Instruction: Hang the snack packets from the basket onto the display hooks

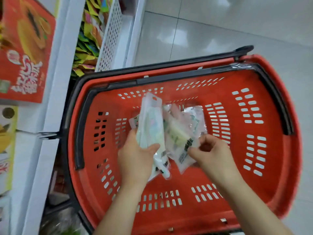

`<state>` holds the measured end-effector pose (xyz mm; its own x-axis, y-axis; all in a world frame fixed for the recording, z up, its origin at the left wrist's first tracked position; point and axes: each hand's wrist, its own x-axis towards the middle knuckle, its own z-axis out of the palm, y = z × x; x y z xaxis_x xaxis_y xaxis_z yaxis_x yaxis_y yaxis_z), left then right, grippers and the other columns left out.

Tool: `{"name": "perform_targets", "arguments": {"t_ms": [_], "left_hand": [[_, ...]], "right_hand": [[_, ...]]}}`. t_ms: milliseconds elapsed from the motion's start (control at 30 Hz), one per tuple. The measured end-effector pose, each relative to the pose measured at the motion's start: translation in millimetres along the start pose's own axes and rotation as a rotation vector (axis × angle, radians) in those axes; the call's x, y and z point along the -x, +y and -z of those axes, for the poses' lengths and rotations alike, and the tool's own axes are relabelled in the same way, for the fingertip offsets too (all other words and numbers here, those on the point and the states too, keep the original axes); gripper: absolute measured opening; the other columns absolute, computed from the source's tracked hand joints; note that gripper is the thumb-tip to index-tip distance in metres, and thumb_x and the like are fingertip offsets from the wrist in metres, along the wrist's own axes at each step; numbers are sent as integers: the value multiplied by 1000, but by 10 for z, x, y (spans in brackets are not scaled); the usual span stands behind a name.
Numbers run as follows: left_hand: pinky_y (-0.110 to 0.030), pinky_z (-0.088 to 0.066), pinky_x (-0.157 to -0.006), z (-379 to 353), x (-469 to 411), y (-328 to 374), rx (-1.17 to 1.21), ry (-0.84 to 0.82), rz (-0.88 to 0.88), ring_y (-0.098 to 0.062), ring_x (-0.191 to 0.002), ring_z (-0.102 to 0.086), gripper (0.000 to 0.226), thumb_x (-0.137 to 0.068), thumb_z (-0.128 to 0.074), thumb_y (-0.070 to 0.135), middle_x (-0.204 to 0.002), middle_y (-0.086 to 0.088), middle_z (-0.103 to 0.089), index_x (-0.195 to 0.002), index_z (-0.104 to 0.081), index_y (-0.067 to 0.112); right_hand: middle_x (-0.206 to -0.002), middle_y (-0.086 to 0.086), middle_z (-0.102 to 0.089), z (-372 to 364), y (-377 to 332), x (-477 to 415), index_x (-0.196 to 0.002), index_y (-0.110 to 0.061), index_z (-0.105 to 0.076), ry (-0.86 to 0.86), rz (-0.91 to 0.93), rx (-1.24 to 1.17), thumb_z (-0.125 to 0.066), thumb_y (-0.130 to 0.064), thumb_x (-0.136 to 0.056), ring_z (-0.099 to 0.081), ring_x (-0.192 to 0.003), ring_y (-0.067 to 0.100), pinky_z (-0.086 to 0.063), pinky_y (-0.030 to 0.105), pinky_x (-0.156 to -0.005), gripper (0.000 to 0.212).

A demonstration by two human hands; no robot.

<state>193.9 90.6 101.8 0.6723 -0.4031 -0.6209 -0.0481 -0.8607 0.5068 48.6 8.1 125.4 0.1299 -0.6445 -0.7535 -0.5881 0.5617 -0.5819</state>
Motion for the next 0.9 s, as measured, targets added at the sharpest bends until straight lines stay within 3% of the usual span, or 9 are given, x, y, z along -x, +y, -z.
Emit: {"name": "perform_targets", "arguments": {"t_ms": [67,167,300,367,433,600,700,800,900], "left_hand": [[-18,-42,-67,42,176,211,-29,-57,-55,-6,-82,-58,59,-74,-81,28,-109,8,-65,-127,-54,26],[-3,-41,-60,125,437,488,-41,-166,-160,8,-69,-53,60,-78,-78,21,-91,18,-61,-131,-51,33],[-15,-41,-96,282,698,696,-117,-214,-329,-13,-111,-59,66,-88,-64,5,-132,9,-58,-143,-42,35],[-22,-42,-98,332,776,755,-139,-151,-377,-17,-113,-59,65,-88,-59,0,-132,4,-59,-142,-44,33],[-26,-47,-88,376,834,783,-124,-34,-388,-20,-98,-63,62,-87,-57,-2,-118,2,-66,-139,-49,30],[-19,-40,-62,440,1005,849,-168,95,-371,-7,-61,-51,63,-85,-58,0,-92,5,-68,-137,-50,35],[-29,-49,-67,455,1232,932,-243,119,-467,-17,-78,-63,76,-77,-62,-7,-113,3,-68,-138,-47,36],[-36,-51,-88,459,1568,1061,-429,89,-603,-25,-105,-63,89,-65,-76,0,-131,-2,-60,-144,-41,21],[-39,-43,-103,583,1989,1298,-450,67,-682,-28,-120,-54,86,-64,-75,3,-140,-8,-52,-144,-42,7]], "right_hand": [[-58,5,-55,-32,-101,192,-70,-7,-50,-50,15,-23,-62,4,-77,-48,-50,17,-43,27,-48,18],[-75,4,-64,24,-294,399,-89,-13,-46,-108,9,-108,-58,12,-79,-42,-47,9,-35,19,-44,29],[-99,2,-69,220,-533,517,-120,-41,-49,-177,63,-117,-52,19,-76,-68,-75,15,-57,47,-70,74],[-106,1,-69,302,-593,543,-128,-44,-47,-193,93,-95,-46,21,-75,-70,-87,21,-57,52,-78,83],[-105,0,-70,377,-626,588,-123,-45,-50,-154,88,-66,-41,19,-77,-69,-80,27,-57,48,-71,80],[-114,-4,-61,538,-566,770,-119,-39,-59,-60,84,29,-37,14,-85,-52,-50,9,-36,17,-41,67],[-119,-4,-58,614,-625,976,-108,-45,-63,-40,165,33,-41,6,-82,-61,-76,6,-42,14,-58,61],[-97,-13,-70,728,-856,1300,-85,-26,-72,-148,162,-213,-55,-11,-77,-63,-88,-1,-48,17,-75,24],[-100,1,-74,850,-1177,1704,-98,-11,-69,-169,230,-292,-70,-26,-87,-69,-97,14,-54,28,-83,19]]}}
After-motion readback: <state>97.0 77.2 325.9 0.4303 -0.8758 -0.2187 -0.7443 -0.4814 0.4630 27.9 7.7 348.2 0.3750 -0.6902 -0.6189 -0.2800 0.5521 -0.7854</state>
